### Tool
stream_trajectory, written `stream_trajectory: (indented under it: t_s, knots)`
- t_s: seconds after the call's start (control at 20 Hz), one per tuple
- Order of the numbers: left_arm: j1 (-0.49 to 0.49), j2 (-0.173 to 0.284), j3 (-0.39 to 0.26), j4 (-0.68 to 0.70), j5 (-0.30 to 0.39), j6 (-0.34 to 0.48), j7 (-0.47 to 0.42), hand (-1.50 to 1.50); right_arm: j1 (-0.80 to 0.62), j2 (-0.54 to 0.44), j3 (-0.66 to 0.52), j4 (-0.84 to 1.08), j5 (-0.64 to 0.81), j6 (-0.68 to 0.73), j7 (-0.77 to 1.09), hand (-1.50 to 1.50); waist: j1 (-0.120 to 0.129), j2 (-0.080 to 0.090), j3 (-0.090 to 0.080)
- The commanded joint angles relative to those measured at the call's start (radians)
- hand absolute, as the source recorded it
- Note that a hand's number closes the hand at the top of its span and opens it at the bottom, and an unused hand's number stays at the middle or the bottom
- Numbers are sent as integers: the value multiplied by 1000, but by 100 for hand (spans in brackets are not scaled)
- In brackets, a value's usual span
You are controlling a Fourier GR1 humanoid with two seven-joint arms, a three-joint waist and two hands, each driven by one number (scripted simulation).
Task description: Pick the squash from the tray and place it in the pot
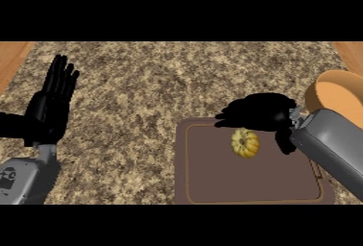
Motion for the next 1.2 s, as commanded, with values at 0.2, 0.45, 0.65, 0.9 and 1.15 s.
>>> stream_trajectory:
  t_s: [0.2,0.45,0.65,0.9,1.15]
  knots:
    - [-44,-7,64,37,-13,-48,13,0,84,47,-29,18,161,-50,-42,-150,-4,0,0]
    - [39,-36,58,11,-51,-51,-43,0,149,122,-16,28,250,-74,18,-150,-2,-1,0]
    - [-21,-60,76,81,-53,-79,-47,0,105,135,-64,169,304,-109,-107,-150,-1,1,0]
    - [34,-60,73,-32,-68,-77,25,0,166,214,-60,206,389,-171,-107,-150,2,0,0]
    - [-1,-86,91,53,-78,-102,-15,0,242,217,-49,192,437,-168,-143,-150,-5,0,0]
